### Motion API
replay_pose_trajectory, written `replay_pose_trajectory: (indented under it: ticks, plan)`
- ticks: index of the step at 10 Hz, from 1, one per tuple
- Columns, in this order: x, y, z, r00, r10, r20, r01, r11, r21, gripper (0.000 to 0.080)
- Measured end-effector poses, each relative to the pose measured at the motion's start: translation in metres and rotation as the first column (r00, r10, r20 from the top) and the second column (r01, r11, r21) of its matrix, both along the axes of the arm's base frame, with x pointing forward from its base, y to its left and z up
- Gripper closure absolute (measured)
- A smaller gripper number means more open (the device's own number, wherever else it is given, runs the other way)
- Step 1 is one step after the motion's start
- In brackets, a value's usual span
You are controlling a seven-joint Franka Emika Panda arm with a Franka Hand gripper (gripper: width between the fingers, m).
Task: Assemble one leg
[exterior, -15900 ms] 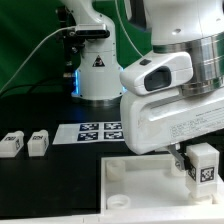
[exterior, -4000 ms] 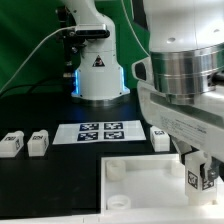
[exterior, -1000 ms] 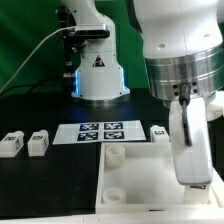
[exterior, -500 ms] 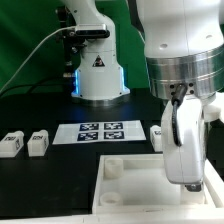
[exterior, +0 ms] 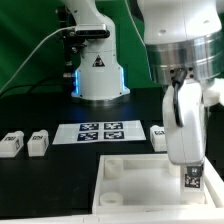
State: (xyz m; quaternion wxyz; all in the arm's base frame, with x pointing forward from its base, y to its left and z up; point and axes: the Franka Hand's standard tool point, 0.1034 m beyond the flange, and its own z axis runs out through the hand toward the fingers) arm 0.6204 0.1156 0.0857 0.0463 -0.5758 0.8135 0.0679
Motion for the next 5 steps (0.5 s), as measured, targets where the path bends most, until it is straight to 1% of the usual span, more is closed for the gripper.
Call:
replay_pose_trajectory:
  ticks: [2, 5]
  plan:
    - [-0.0007, 0.0002, -0.0029, 1.0, 0.001, -0.003, -0.001, 1.0, -0.002, 0.015]
    - [-0.0009, 0.0002, -0.0033, 1.0, 0.001, -0.004, -0.001, 1.0, -0.002, 0.015]
